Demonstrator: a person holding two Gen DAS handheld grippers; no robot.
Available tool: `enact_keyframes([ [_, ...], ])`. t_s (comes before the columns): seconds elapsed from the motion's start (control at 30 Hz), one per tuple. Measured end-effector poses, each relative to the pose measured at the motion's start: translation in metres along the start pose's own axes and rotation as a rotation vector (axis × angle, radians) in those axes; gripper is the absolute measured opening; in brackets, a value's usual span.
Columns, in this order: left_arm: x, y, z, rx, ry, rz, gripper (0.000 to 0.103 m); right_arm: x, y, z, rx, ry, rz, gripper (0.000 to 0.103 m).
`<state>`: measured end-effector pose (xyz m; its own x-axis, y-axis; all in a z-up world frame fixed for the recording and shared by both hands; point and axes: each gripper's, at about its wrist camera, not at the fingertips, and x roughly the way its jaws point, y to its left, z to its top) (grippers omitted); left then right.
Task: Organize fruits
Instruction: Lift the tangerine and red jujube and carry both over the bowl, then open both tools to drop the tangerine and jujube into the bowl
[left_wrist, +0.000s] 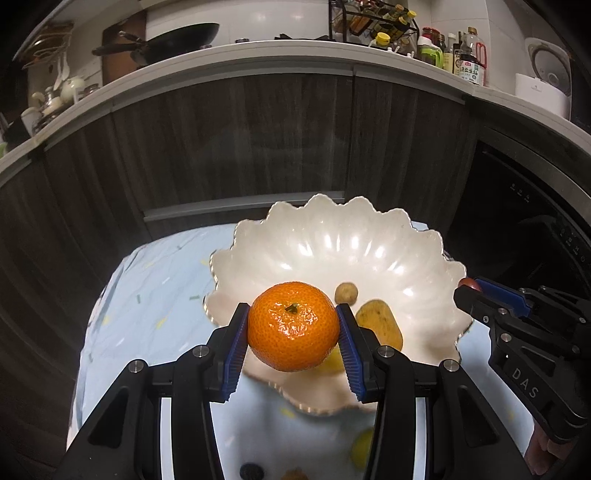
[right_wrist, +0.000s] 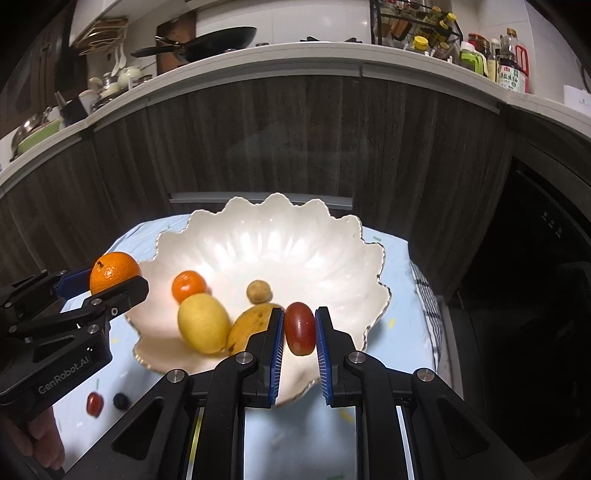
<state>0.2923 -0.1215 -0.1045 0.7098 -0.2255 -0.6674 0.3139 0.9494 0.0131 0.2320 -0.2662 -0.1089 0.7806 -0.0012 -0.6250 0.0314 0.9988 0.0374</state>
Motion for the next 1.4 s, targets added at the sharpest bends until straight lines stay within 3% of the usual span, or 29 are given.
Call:
enact_keyframes([
  [0.5, 0.053, 0.000, 0.036, 0.027, 0.034, -0.024, 0.046, 0.042, -0.020, 0.028, 0.056, 0.033, -0.053, 0.018],
  [0.83, 0.083, 0.001, 0.043, 0.027, 0.110, -0.034, 0.046, 0.064, -0.026, 0.035, 0.082, 0.088, -0.075, 0.018],
  [0.87, 0.085, 0.000, 0.043, 0.028, 0.117, -0.034, 0.047, 0.065, -0.027, 0.036, 0.082, 0.089, -0.079, 0.019],
  [0.97, 0.082, 0.000, 0.044, 0.029, 0.099, -0.011, 0.073, 0.065, -0.025, 0.037, 0.079, 0.094, -0.086, 0.020],
  [1.13, 0.075, 0.004, 0.047, 0.025, 0.084, 0.008, 0.075, 0.058, -0.023, 0.039, 0.084, 0.067, -0.123, 0.058],
  [1.3, 0.067, 0.009, 0.050, 0.007, 0.080, 0.014, 0.089, 0.048, -0.021, 0.044, 0.085, 0.034, -0.150, 0.075],
  [1.4, 0.061, 0.012, 0.050, -0.003, 0.072, 0.023, 0.092, 0.042, -0.019, 0.045, 0.089, 0.014, -0.150, 0.079],
])
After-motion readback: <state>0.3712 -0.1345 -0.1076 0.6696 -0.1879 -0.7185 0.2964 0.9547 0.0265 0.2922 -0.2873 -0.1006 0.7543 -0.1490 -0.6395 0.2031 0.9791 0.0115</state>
